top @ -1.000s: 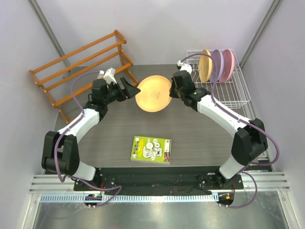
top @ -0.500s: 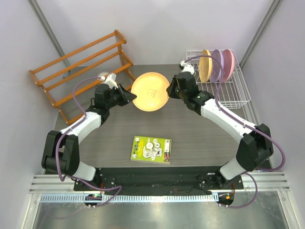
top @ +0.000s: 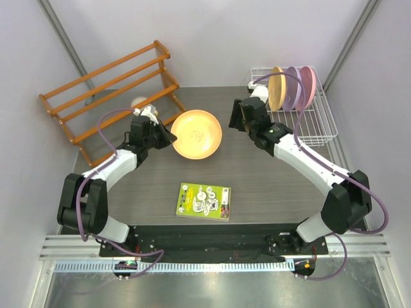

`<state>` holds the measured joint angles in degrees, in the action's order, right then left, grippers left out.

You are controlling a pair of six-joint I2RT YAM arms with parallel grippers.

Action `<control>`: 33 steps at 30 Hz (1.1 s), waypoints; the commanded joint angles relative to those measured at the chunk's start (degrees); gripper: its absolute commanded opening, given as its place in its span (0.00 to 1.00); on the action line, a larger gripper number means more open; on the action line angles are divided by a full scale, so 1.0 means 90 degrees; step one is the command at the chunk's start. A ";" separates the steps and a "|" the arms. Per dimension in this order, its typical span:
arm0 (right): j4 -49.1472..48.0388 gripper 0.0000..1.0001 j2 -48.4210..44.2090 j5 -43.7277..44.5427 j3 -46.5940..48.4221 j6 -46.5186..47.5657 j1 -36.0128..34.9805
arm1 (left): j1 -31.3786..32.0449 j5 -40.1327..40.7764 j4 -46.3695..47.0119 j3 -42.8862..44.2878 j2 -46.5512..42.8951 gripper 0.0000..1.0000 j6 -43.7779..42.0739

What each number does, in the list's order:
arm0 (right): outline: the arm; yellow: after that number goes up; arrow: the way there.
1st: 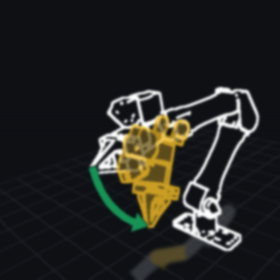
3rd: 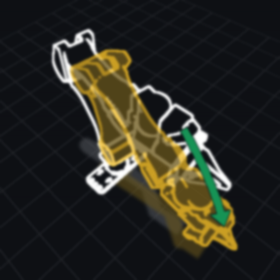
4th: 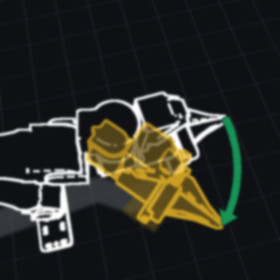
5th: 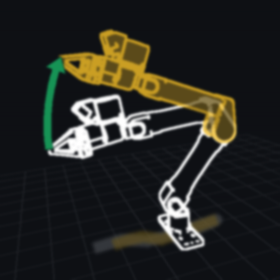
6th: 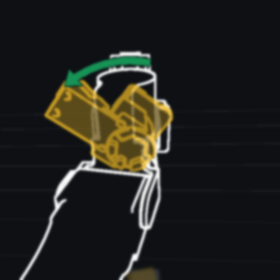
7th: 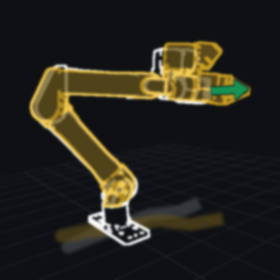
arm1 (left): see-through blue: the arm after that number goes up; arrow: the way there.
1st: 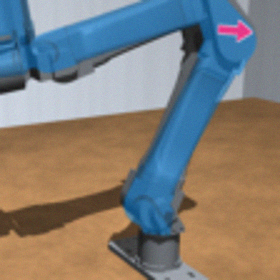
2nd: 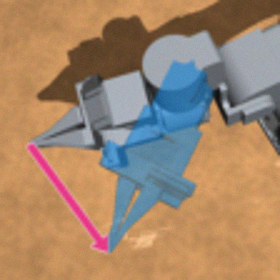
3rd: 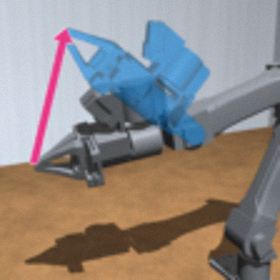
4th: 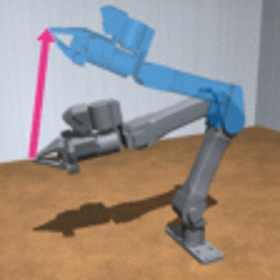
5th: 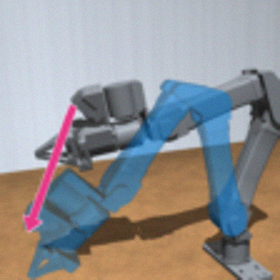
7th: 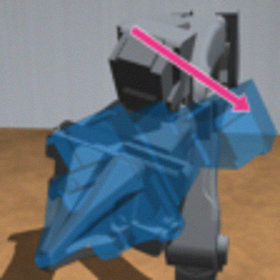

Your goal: Unload the plates from the dish rack

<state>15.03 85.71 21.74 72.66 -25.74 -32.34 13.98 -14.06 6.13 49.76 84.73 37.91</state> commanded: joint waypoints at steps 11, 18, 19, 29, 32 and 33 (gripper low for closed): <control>0.0401 0.64 0.0085 0.0631 0.0899 0.1013 0.1414 | 0.0009 0.1289 -0.0545 0.0263 0.1054 0.00 -0.0530; 0.0362 0.64 0.0847 0.1314 0.1671 0.1794 0.1990 | 0.0009 0.2022 -0.1042 0.0370 0.1103 0.09 -0.0687; 0.0265 0.63 0.0973 0.1422 0.1750 0.1853 0.2098 | 0.0009 0.2022 -0.1062 0.0380 0.1103 0.18 -0.0697; -0.0273 0.60 0.2643 0.1823 0.3262 0.2820 0.2363 | 0.0009 0.2070 -0.1286 0.0468 0.0685 0.69 -0.0706; -0.0293 0.60 0.3190 0.1804 0.3799 0.3171 0.2363 | 0.0019 0.2226 -0.1345 0.0448 0.0304 0.72 -0.0736; -0.0302 0.59 0.3327 0.1842 0.3898 0.3240 0.2363 | 0.0019 0.2275 -0.1365 0.0438 0.0206 0.72 -0.0745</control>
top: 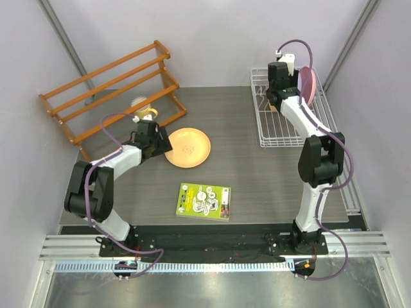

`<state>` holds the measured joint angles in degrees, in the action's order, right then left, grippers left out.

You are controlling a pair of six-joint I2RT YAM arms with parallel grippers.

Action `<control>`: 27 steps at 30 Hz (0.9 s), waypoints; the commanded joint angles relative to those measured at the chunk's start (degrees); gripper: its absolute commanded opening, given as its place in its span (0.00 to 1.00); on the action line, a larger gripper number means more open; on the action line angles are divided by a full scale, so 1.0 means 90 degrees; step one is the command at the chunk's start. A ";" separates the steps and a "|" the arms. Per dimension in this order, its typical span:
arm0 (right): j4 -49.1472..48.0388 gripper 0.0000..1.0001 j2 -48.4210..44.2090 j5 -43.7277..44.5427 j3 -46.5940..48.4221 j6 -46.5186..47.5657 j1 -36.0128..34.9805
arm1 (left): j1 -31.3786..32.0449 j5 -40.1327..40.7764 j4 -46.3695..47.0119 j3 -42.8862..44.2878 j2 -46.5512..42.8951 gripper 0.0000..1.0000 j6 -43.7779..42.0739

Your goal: Unload the plates from the dish rack

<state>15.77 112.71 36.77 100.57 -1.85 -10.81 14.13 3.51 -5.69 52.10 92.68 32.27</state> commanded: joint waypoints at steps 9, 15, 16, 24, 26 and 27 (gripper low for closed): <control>-0.0473 0.37 0.1139 0.0699 0.1491 0.1211 -0.0029 | -0.0008 0.0313 -0.0266 0.0422 -0.1353 0.75 -0.0197; -0.0755 0.08 0.0944 0.0826 0.1189 0.1406 -0.0107 | 0.0002 0.0314 -0.0295 0.0471 -0.1421 0.76 -0.0178; -0.0940 0.07 0.0886 0.0942 0.1150 0.1464 -0.0127 | 0.0002 0.0304 -0.0285 0.0462 -0.1412 0.77 -0.0168; -0.2920 0.01 0.1071 0.2738 0.0945 0.3684 -0.0673 | 0.0002 0.0196 -0.0276 0.0491 -0.1294 0.77 -0.0080; -0.4102 0.01 0.1178 0.3187 0.0789 0.4294 -0.0849 | 0.0002 0.0177 -0.0276 0.0481 -0.1314 0.77 -0.0080; -0.4396 0.01 0.1217 0.3296 0.0740 0.4896 -0.0898 | 0.0002 0.0177 -0.0276 0.0481 -0.1324 0.77 -0.0070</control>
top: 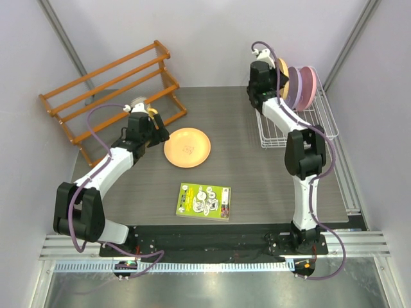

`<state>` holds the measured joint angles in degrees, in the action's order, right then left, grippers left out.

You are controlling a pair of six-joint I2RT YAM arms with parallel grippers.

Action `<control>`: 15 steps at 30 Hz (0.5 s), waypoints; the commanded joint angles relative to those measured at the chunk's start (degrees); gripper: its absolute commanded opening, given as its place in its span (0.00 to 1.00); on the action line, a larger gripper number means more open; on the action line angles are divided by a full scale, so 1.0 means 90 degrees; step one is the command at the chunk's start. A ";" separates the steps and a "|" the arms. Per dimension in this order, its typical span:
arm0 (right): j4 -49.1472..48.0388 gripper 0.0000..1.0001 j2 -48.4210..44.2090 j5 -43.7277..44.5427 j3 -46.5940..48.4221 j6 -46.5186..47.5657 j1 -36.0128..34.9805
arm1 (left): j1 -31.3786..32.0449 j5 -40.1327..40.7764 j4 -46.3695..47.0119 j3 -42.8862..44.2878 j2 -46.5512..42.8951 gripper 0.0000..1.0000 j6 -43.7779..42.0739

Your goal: Unload the plates from the dish rack

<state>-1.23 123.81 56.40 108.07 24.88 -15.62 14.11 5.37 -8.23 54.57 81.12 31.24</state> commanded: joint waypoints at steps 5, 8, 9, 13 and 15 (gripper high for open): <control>-0.4674 0.01 0.0140 0.1497 -0.0356 0.3473 -0.0618 | 0.0005 -0.0059 -0.0023 0.0216 -0.0088 0.77 -0.0014; -0.5604 0.01 -0.0054 0.1536 -0.0581 0.4119 -0.0784 | 0.0005 -0.0127 -0.0023 0.0236 -0.0117 0.80 -0.0054; -0.5528 0.01 -0.0249 0.1546 -0.0592 0.4023 -0.0813 | 0.0005 -0.0195 0.0006 0.0275 -0.0127 0.81 -0.0063; -0.2356 0.01 -0.1242 0.1304 -0.0641 0.1753 -0.0960 | 0.0005 -0.0576 0.0142 0.0402 -0.0088 0.82 -0.0054; -0.1187 0.01 -0.1626 0.1000 -0.0660 0.0081 -0.1018 | 0.0014 -0.1024 0.0220 0.0499 -0.0059 0.82 -0.0044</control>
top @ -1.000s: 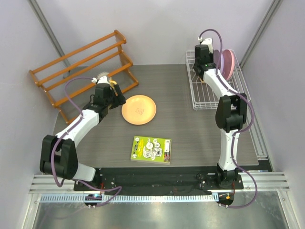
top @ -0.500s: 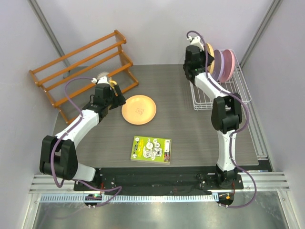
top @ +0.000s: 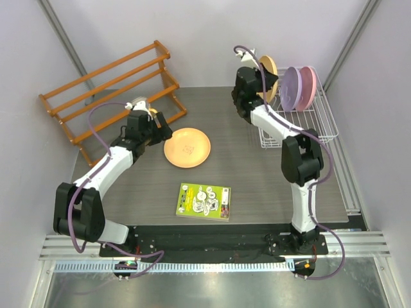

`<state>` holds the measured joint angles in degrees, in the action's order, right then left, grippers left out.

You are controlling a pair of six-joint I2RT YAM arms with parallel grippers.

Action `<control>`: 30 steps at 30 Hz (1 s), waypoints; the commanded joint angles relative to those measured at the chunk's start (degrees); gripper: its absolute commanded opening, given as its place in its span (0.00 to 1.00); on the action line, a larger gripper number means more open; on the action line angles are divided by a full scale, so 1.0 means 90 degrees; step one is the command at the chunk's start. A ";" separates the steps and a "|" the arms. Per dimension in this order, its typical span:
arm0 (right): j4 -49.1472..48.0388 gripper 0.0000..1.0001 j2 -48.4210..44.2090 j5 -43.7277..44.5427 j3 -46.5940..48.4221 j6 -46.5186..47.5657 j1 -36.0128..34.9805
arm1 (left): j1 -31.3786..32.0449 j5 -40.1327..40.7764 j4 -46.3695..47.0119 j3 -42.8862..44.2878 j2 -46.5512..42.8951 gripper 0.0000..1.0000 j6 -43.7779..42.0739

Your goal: Unload the plates from the dish rack

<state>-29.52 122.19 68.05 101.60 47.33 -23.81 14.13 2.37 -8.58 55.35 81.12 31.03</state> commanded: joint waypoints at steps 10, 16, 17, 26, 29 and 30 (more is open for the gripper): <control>0.4957 0.01 -0.3136 -0.2139 -0.0995 -0.5472 -0.0664 | 0.0041 -0.1766 0.0933 0.0559 0.0137 0.83 0.0244; 0.5428 0.01 -0.3752 -0.3975 -0.1650 -0.6770 -0.0762 | 0.0070 -0.2265 0.1899 0.0452 0.0263 0.83 0.0614; 0.5428 0.01 -0.3820 -0.4103 -0.1824 -0.6947 -0.0801 | 0.0071 -0.2420 0.2055 0.0422 0.0283 0.83 0.0683; 0.5038 0.01 -0.4260 -0.5851 -0.2665 -0.8002 -0.0811 | 0.0324 -0.2549 0.2974 0.0237 0.0576 0.83 0.1016; 0.4794 0.01 -0.4338 -0.6270 -0.2870 -0.8285 -0.0811 | 0.0373 -0.2442 0.3082 0.0081 0.0586 0.82 0.1054; 0.4668 0.01 -0.4358 -0.6369 -0.2919 -0.8344 -0.0801 | 0.0383 -0.2422 0.3092 0.0051 0.0586 0.82 0.1055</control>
<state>20.29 87.57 18.13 76.18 -21.52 -30.76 16.97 -19.03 14.57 57.45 86.13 39.51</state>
